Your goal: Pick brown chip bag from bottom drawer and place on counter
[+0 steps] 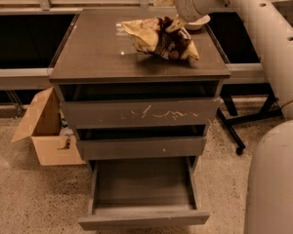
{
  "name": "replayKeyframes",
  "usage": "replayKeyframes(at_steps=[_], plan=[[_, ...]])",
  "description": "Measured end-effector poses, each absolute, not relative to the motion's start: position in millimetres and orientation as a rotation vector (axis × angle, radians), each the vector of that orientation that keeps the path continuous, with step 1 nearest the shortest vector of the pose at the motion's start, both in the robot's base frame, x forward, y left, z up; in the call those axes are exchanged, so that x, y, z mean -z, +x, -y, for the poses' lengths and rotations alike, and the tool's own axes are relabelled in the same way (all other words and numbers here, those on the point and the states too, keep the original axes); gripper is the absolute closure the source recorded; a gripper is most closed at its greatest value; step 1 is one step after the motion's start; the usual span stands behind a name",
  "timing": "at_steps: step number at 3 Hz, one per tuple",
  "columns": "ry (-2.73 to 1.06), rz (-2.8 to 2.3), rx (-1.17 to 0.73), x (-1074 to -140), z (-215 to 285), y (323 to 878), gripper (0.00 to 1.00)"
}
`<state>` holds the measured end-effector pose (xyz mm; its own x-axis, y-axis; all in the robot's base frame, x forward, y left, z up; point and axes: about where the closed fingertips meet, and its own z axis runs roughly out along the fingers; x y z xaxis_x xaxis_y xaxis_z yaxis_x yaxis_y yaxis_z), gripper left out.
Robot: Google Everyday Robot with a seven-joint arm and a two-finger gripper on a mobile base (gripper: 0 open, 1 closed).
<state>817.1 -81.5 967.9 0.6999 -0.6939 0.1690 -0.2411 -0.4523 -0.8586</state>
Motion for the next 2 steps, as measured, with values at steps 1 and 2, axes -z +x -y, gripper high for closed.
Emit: replayKeyframes(at_steps=[1, 2], plan=[[-1.979, -0.772, 0.676, -983, 112, 803, 0.00], [-1.936, -0.821, 0.692, -1002, 143, 777, 0.00]])
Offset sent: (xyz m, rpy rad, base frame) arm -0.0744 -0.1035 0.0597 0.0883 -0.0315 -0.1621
